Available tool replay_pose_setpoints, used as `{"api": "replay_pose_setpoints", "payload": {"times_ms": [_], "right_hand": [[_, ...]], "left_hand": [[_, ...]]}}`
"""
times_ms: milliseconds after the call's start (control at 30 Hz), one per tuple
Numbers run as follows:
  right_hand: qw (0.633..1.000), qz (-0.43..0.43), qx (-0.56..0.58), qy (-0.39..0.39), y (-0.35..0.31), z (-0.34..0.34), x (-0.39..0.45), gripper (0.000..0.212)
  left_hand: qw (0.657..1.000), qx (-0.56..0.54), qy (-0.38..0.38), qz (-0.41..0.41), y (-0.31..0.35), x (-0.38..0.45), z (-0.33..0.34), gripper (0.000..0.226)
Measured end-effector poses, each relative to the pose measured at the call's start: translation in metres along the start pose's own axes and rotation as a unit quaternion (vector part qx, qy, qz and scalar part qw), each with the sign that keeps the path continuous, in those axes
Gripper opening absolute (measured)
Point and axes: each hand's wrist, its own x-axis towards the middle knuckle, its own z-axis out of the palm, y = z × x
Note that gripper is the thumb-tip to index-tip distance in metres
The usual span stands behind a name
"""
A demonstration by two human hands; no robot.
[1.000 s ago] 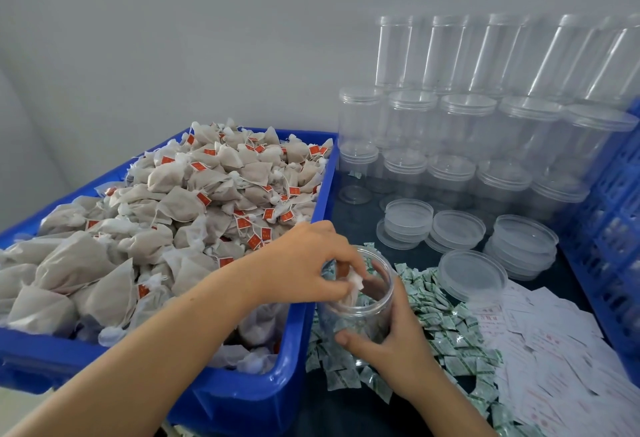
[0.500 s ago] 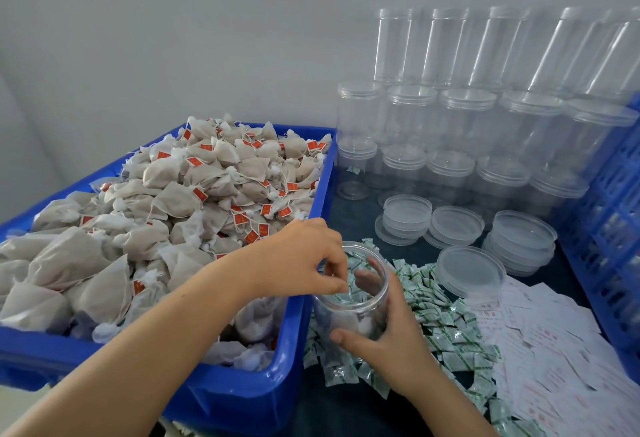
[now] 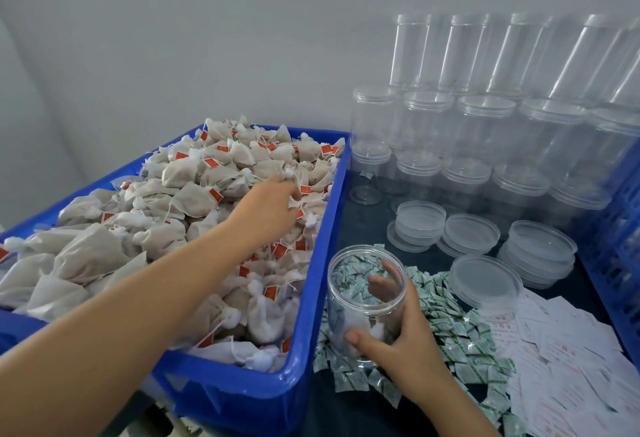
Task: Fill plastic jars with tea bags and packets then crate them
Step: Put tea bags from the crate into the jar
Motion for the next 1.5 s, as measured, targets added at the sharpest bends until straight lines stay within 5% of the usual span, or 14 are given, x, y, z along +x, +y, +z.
{"api": "replay_pose_setpoints", "payload": {"times_ms": [133, 300, 700, 900, 1033, 1500], "right_hand": [[1.000, 0.002, -0.005, -0.002, -0.001, -0.001, 0.000, 0.097], [1.000, 0.014, 0.005, -0.006, 0.002, -0.003, -0.001, 0.098], [1.000, 0.028, -0.007, -0.009, -0.003, -0.003, 0.001, 0.100], [0.999, 0.031, 0.000, -0.014, 0.000, -0.004, 0.000, 0.106], [0.999, 0.034, 0.001, -0.017, -0.002, -0.003, 0.001, 0.103], [1.000, 0.016, -0.010, -0.008, 0.001, -0.002, 0.003, 0.098]], "left_hand": [[0.991, 0.101, -0.086, 0.010, -0.008, 0.021, 0.017, 0.045], [0.976, 0.160, -0.149, 0.006, -0.013, 0.031, 0.045, 0.035], [0.990, 0.118, -0.077, -0.016, -0.020, 0.031, 0.062, 0.037], [0.997, 0.074, -0.003, -0.019, -0.019, 0.035, 0.040, 0.013], [0.995, -0.037, 0.074, -0.060, -0.017, 0.032, 0.027, 0.020], [0.978, -0.177, 0.110, -0.028, 0.008, 0.020, -0.028, 0.039]]}}
